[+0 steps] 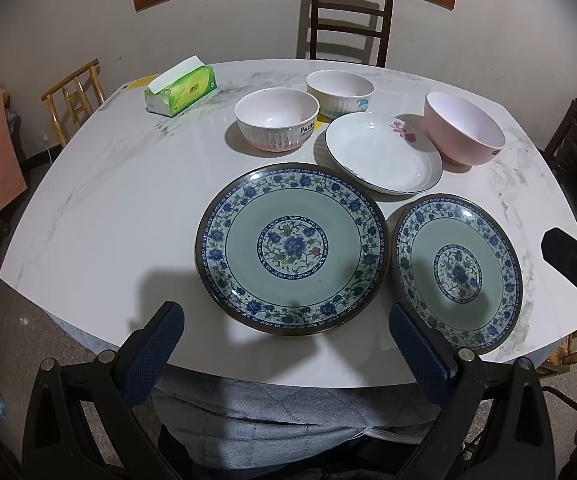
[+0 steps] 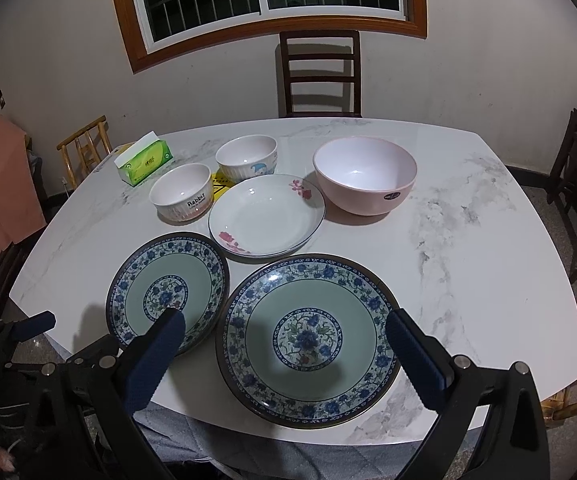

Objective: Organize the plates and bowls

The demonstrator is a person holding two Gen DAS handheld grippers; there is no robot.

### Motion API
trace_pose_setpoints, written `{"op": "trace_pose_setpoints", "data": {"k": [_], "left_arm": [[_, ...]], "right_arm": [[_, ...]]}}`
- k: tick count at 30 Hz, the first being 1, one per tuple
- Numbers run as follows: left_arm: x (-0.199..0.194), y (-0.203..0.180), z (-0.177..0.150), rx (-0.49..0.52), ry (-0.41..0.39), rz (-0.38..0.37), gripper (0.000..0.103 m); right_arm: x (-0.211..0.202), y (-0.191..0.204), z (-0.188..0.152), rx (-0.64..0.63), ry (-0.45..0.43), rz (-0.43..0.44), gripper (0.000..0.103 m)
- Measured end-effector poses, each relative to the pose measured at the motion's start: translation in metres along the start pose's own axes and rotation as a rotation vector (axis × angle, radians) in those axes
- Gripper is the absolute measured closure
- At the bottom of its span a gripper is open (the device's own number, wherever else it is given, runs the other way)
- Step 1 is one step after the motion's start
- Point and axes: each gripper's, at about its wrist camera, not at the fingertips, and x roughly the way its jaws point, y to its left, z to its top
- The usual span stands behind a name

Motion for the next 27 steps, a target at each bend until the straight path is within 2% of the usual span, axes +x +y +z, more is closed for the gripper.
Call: {"op": "trace_pose_setpoints", "data": {"k": [27], "left_arm": [[0.0028, 0.0038, -0.0044, -0.010, -0.003, 0.002, 0.002]], "right_arm": [[-0.0051, -0.0043, -0.0034, 0.015, -0.021, -0.001, 0.000]]}}
